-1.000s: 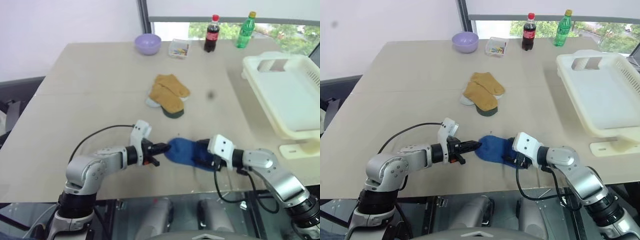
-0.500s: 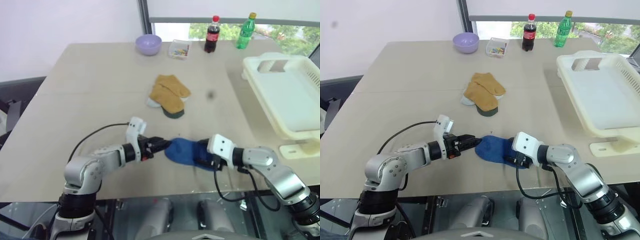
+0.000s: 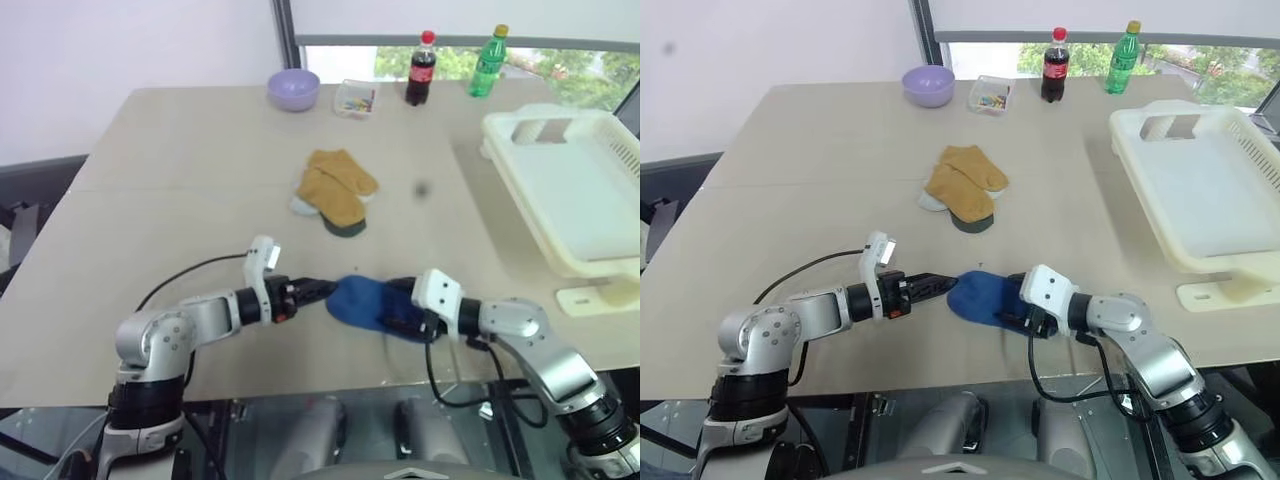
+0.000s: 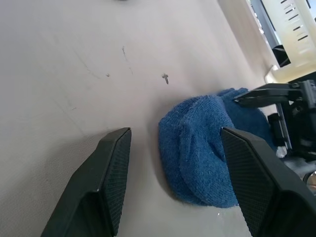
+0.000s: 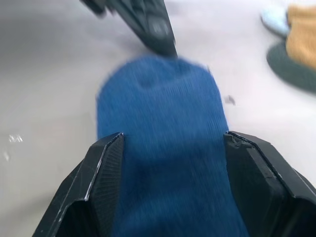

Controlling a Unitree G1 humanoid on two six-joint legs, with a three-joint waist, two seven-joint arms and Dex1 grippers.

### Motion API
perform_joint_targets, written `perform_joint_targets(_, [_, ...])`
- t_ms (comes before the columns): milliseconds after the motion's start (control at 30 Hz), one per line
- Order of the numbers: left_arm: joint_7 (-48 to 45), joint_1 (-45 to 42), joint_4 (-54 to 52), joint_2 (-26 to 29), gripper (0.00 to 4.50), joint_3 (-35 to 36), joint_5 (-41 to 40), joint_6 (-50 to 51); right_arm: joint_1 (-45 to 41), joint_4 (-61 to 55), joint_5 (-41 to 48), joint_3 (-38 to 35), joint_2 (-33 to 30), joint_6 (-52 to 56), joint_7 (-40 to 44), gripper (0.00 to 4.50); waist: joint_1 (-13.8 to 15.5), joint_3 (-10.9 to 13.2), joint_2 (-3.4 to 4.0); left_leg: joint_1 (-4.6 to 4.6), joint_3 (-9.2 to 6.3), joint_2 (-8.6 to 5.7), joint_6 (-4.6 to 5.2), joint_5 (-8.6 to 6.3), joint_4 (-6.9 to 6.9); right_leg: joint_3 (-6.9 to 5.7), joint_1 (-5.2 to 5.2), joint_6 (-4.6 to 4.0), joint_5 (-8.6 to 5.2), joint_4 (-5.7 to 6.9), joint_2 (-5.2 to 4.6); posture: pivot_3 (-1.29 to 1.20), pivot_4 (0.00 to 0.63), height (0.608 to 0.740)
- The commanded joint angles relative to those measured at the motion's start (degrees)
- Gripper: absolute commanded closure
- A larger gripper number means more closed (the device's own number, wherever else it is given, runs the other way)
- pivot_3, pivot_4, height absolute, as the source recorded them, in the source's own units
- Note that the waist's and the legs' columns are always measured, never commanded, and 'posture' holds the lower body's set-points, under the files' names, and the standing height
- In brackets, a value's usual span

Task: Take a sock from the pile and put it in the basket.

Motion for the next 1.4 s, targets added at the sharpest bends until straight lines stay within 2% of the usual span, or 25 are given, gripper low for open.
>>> perform_joint_targets(33, [-0.3,-0.4,0.4,0.1,1.42,-0.9,0.4,-0.4,-0.4,-0.3,1.6,-1.9,0.4,-2.8,1.5,1.22,0.1,0.0,0.00,0.01,0.00,0.00,0.00,0.00,0.00,-0.01,0.00,0.00,0.00,0.00,0.00,0.00,0.150,0.740])
perform_joint_targets(200, [0.0,-0.3,0.4,-0.3,1.42,-1.1,0.2,-0.3,-0.4,0.3,0.5,-1.5,-0.8,-2.7,3.0,1.22,0.0,0.0,0.00,0.02,0.00,0.01,0.00,0.00,0.00,0.00,0.01,0.00,0.00,0.01,0.00,0.00,0.150,0.740])
perform_joint_targets(400, [0.1,-0.5,0.9,-0.5,1.42,-1.8,0.0,0.0,-0.3,0.4,-3.0,-0.1,-5.5,5.7,3.3,1.22,0.1,0.0,0.01,0.04,0.00,-0.02,0.00,0.00,0.00,0.00,0.02,0.00,0.00,0.00,-0.01,0.00,0.150,0.740])
perform_joint_targets(633, [-1.3,-1.9,2.0,-1.6,1.42,-4.4,-1.1,1.8,-1.3,0.0,-4.0,0.5,-4.6,8.8,2.3,1.22,0.1,-0.1,-0.04,0.15,0.00,-0.02,0.00,-0.01,0.00,0.00,0.09,0.00,0.00,0.01,-0.03,0.00,0.150,0.740])
perform_joint_targets(767, [-3.0,-4.0,6.1,-3.5,1.42,-8.0,0.5,1.3,-2.0,0.6,-4.8,1.2,-4.0,8.9,2.0,1.22,0.1,-0.2,-0.04,0.18,0.00,-0.02,0.00,0.00,0.00,-0.01,0.10,0.00,0.00,0.02,-0.02,0.00,0.150,0.740])
perform_joint_targets(867, [-7.6,-5.7,9.0,-5.1,1.42,-10.2,1.3,-2.8,-2.4,1.0,-4.9,1.5,-3.7,9.2,1.9,1.22,0.1,-0.3,-0.08,0.28,0.00,-0.02,0.00,0.00,0.00,-0.01,0.21,0.00,0.00,0.03,-0.02,0.00,0.150,0.740])
perform_joint_targets(1000, [-12.1,-8.1,11.0,-9.0,1.42,-5.5,-4.9,-3.0,-2.7,0.9,-5.2,1.4,-3.8,10.5,1.5,1.22,0.0,-0.3,-0.11,0.27,0.01,0.00,0.00,0.00,0.00,0.00,0.20,0.00,0.00,0.04,-0.01,0.00,0.150,0.740])
perform_joint_targets(1067, [-12.1,-9.1,12.3,-10.8,1.42,-1.2,-10.4,-0.9,-2.8,1.1,-5.5,1.1,-4.1,10.5,1.3,1.22,0.0,-0.3,-0.12,0.28,0.00,0.01,0.00,0.00,0.00,0.00,0.20,0.00,-0.01,0.04,-0.01,0.00,0.150,0.740])
perform_joint_targets(1233, [-11.2,-8.8,11.6,-12.2,1.42,3.5,-18.3,2.0,-2.7,1.1,-5.7,0.8,-4.2,11.1,0.4,1.22,0.0,-0.3,-0.13,0.29,0.00,0.01,0.00,0.00,0.01,0.00,0.20,0.00,-0.01,0.07,-0.01,0.00,0.150,0.740])
perform_joint_targets(1400, [-9.1,-7.2,10.7,-11.5,1.42,0.1,-16.1,3.1,-3.0,1.3,-5.9,1.2,-3.6,11.6,-0.4,1.22,0.0,-0.3,-0.16,0.32,0.00,0.00,0.00,0.00,0.01,0.02,0.21,0.00,-0.01,0.09,-0.01,0.00,0.150,0.740])
